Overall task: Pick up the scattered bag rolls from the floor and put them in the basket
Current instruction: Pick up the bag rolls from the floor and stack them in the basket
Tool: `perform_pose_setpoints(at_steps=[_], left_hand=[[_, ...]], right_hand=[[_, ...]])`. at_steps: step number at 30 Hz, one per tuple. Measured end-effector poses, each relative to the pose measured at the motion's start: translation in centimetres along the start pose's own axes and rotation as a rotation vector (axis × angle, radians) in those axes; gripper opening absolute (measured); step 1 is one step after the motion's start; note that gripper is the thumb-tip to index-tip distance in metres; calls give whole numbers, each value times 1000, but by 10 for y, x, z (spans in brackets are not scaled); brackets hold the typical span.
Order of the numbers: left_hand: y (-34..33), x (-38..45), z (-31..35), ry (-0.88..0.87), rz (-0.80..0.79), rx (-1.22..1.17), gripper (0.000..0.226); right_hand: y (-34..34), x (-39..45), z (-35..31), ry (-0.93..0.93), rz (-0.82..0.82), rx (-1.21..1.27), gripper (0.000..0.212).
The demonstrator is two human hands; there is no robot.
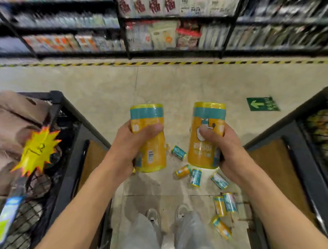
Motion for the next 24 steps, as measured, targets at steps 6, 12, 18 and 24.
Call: perform_pose_setpoints(at_steps=[6,12,18,24], left_hand=[[-34,-72,50,11,-127,-102,53],[-66,-110,77,-17,-382,74,55],[-113,-162,56,-4,-650,270,51],[-165,-244,-7,72,-913,414,61]], right_hand=[[-21,-69,-81,35,94,146,111],[-29,-141,-117,193,277,144,103],[-17,-244,-124,357,566,97,73],[-8,-382,-115,443,905,80,99]])
Point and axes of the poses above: each hand's wrist, its own x-axis towards the middle knuckle, its own y-axis out of the back of the hand, z = x × y, the point moved 2 cm from there along x, towards the middle knuckle, and after that the axes turned 12 degrees about y, right-handed, at the moved point
